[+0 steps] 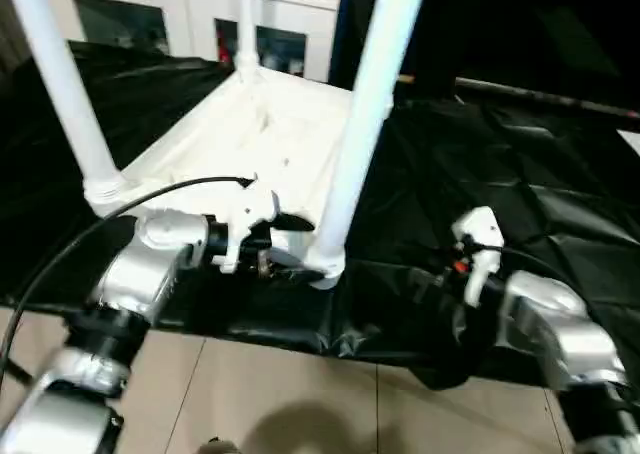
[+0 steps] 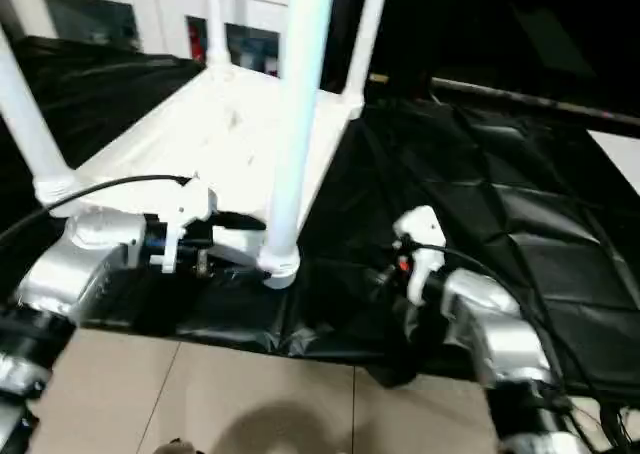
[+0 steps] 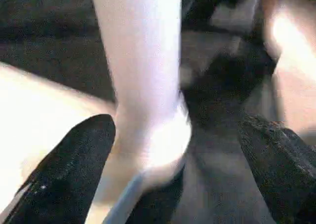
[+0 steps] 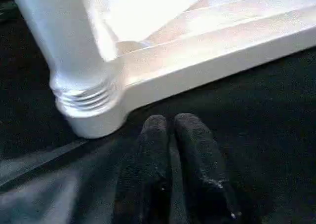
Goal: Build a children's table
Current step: Rotate table base, then rotate leg to tighten
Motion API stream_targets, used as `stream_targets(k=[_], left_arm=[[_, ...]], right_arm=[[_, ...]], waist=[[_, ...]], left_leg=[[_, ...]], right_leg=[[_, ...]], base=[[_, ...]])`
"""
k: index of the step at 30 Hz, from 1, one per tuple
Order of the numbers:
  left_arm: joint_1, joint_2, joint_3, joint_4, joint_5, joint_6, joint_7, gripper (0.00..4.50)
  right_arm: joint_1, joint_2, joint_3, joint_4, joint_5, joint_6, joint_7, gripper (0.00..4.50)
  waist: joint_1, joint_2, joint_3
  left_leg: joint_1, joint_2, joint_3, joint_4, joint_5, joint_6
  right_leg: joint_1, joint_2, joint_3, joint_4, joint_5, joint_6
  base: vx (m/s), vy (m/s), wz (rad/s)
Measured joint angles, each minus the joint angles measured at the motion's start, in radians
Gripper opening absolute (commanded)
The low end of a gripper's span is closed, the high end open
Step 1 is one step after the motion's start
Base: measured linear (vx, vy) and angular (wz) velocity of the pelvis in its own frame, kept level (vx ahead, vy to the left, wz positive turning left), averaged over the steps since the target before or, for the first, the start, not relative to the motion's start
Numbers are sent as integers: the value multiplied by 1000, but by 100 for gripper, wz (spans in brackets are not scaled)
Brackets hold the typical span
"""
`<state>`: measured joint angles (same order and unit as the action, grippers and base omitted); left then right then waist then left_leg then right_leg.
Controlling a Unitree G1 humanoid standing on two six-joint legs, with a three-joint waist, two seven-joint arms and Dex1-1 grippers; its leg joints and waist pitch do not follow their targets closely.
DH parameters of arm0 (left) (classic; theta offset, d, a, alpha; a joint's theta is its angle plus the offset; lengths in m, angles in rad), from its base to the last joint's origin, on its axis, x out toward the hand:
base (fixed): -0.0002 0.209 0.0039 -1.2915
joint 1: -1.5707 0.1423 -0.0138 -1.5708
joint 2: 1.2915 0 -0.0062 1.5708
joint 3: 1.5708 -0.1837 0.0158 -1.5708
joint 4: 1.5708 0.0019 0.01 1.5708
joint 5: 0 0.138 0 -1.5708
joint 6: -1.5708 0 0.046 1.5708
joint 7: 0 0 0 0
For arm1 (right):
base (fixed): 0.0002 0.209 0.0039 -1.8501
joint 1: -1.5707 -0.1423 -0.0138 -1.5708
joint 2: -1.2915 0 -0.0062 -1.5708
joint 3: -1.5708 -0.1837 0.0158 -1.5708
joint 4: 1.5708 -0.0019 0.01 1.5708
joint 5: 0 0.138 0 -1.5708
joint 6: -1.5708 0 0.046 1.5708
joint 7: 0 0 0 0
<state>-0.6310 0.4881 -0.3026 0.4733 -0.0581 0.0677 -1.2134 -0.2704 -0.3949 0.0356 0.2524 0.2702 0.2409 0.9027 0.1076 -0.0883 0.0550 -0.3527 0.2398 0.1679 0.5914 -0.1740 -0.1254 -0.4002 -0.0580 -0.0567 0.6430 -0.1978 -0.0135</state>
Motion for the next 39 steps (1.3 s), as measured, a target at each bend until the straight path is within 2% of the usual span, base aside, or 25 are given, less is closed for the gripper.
stream_targets(k=[2, 3, 6, 10, 13, 14, 18, 20, 25, 31, 34, 35, 39], left_arm=[[-59, -12, -17, 116, 76, -82, 65, 450], [-73, -14, -17, 137, 88, -98, 81, 432], [-104, -29, -30, 174, 99, -119, 86, 414], [-127, -25, -74, 200, 110, -95, 6, 373], [-128, -26, -85, 224, 116, -88, -30, 372], [-137, -30, -96, 258, 141, -121, -22, 345], [-175, -44, -118, 361, 208, -204, 41, 332], [-202, -43, -143, 385, 231, -218, 47, 299], [-218, -37, -149, 391, 241, -218, 28, 268], [-269, -46, -147, 467, 251, -221, -17, 223], [-284, -43, -153, 454, 250, -151, -96, 201], [-287, -37, -161, 442, 250, -124, -133, 188], [-291, -34, -179, 412, 250, -78, -213, 163]], right_arm=[[8, -38, 36, -35, -1, 21, 48, 77], [8, -43, 40, -45, -1, 23, 59, 92], [8, -48, 51, -62, -2, 37, 77, 111], [8, -57, 52, -91, -2, 42, 79, 148], [10, -75, 52, -103, -3, 44, 77, 163], [22, -78, 52, -115, -3, 45, 75, 184], [33, -74, 59, -120, -7, 47, 74, 197], [30, -70, 78, -120, -17, 47, 75, 227], [27, -72, 96, -119, -38, 51, 76, 230], [28, -89, 111, -119, -46, 53, 87, 230], [42, -89, 122, -119, -49, 51, 86, 230], [46, -89, 125, -119, -49, 51, 86, 202], [50, -89, 125, -121, -49, 52, 85, 189]], waist=[[4, 0, 0], [5, 0, 0], [5, 0, 0], [4, 1, 0], [5, 8, 2], [5, 8, 2], [7, 8, 2], [8, 8, 2], [8, 8, 2], [11, 9, 2], [11, 9, 2], [10, 11, 2], [7, 15, 4]], left_leg=[[0, 0, 0, 0, 0, 0], [0, 0, 0, 0, 0, 0], [0, 0, 0, 0, 0, 0], [-1, 0, 1, -1, 0, 0], [-1, 0, 1, -1, 0, 0], [0, 0, 1, -1, 0, 0], [-1, 0, 1, -2, 0, 0], [-1, 0, 1, -2, 0, 0], [0, 0, 1, -2, 0, 0], [-1, 0, 1, -2, 0, 0], [0, 0, 1, -2, 0, 0], [0, 0, 1, -2, 0, 0], [1, 0, 1, -3, 0, 0]], right_leg=[[0, 0, 0, -1, 0, 0], [1, 0, 0, -1, 0, 0], [0, 0, 0, -1, 0, 0], [0, 0, 0, -2, -1, 0], [0, 0, 0, -3, -1, -1], [0, 0, 0, -3, -1, -1], [0, 0, 0, -3, -1, -1], [0, 0, 0, -3, -1, -1], [0, 0, 0, -3, -1, -1], [0, 0, 0, -3, -1, -1], [0, 0, 0, -3, -1, -1], [1, 0, 0, -3, -1, -1], [1, 0, 0, -4, -2, -3]], base=[[0, 0, 0], [0, 0, 0], [0, 0, 0], [0, 0, 0], [0, 0, 0], [0, 0, 0], [0, 0, 0], [0, 0, 0], [0, 0, 0], [0, 0, 0], [0, 0, 0], [0, 0, 0], [0, 0, 0]])
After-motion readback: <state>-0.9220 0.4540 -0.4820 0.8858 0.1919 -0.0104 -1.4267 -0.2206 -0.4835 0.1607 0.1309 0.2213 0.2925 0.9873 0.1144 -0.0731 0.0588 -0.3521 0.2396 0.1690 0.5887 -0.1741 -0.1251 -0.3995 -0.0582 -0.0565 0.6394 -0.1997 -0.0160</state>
